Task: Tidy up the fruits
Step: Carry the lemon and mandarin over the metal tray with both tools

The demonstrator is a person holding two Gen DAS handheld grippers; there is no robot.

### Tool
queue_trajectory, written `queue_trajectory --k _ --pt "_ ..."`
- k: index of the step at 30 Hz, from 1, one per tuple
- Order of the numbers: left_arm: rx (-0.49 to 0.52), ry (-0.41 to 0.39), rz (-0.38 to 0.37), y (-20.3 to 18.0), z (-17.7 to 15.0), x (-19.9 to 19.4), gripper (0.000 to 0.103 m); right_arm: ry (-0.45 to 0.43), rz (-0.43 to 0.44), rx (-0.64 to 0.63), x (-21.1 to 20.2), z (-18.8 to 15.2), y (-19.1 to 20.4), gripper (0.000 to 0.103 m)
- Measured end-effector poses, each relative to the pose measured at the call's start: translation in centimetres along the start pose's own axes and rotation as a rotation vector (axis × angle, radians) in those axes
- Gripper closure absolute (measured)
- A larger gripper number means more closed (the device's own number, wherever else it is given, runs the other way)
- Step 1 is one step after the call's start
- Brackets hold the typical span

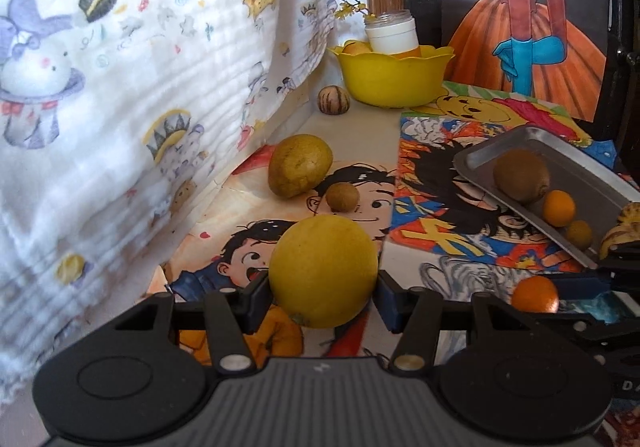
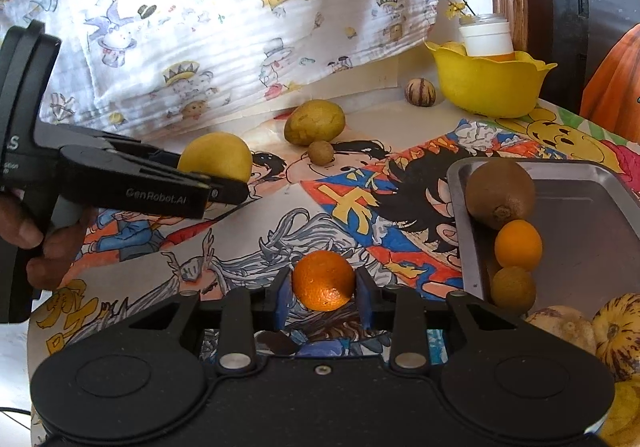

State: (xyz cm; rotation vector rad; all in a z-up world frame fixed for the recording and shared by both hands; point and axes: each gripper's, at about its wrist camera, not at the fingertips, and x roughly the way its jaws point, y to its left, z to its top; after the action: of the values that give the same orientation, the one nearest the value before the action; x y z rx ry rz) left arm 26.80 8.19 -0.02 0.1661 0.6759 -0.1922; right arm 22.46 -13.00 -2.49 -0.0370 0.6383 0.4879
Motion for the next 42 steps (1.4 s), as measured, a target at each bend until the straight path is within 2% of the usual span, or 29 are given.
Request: queue_trajectory --k 5,11,23,31,35,42 --pt "-0.003 -0.007 -0.011 -1.0 -0.1 -1.2 0.044 -0.026 0.000 0.010 -1.3 0.0 -0.2 0.068" --pt "0.000 -0.028 -0.021 -2.5 0.5 -2.7 0.044 -0.098 -0.017 0.024 -4.1 0.3 -0.8 0.068" --pt "0.009 -0.068 -0.062 -7.0 3.7 -4.5 0.044 -0.237 -0.151 0.124 -10.3 0.6 -6.7 0.068" --pt "0.034 -0.079 -0.097 -11.2 6.3 -3.9 0.044 -0.265 -0.271 0.173 -12.0 -0.8 -11.9 0.068" --pt "0.042 -0.083 -0.127 -13.7 7.5 -2.9 0.044 -0.255 -0.290 0.177 -12.0 -1.4 -14.6 0.068" --pt "0.041 -0.054 -0.191 -17.7 8.6 0.1 0.044 -0.213 -0.285 0.101 -11.2 -2.2 -17.7 0.068"
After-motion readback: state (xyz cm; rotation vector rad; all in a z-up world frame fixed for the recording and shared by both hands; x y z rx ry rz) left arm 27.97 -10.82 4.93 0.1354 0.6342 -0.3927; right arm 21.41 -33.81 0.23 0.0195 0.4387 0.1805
